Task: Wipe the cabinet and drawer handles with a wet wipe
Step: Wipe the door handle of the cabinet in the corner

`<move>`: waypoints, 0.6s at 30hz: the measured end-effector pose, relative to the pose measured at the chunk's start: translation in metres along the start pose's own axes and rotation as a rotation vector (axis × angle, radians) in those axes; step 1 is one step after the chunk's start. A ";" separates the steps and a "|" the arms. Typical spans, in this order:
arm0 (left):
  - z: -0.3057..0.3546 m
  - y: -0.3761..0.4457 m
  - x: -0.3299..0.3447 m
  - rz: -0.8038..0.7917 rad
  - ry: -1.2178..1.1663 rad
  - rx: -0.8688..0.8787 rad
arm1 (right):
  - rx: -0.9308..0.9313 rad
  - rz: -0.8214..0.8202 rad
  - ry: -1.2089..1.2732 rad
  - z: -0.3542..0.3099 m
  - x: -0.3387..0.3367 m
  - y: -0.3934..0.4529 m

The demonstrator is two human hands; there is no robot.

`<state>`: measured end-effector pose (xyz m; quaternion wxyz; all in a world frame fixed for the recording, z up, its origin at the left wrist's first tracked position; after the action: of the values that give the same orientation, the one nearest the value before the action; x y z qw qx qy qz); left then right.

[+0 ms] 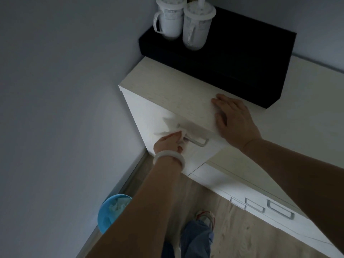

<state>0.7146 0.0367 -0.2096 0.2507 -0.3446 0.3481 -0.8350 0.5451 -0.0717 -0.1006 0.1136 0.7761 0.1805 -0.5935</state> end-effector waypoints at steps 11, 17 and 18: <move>-0.025 0.002 0.011 -0.016 0.090 -0.034 | 0.003 -0.005 0.000 0.000 -0.001 0.000; -0.056 -0.014 0.046 -0.187 0.071 -0.142 | 0.010 -0.011 -0.010 0.000 0.000 0.000; -0.060 -0.019 0.050 -0.207 0.048 -0.155 | 0.009 -0.011 -0.008 0.000 0.000 0.000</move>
<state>0.6339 0.0403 -0.2066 0.1276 -0.3770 0.3799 -0.8350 0.5450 -0.0717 -0.1003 0.1075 0.7732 0.1817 -0.5980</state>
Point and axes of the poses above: each hand's wrist, its own y-axis towards the middle knuckle, its own x-axis out of the palm, z = x × y, the point moved 9 cm from there along y, towards the middle knuckle, and after that the axes turned 11 degrees about -z, right-handed, at the moved point
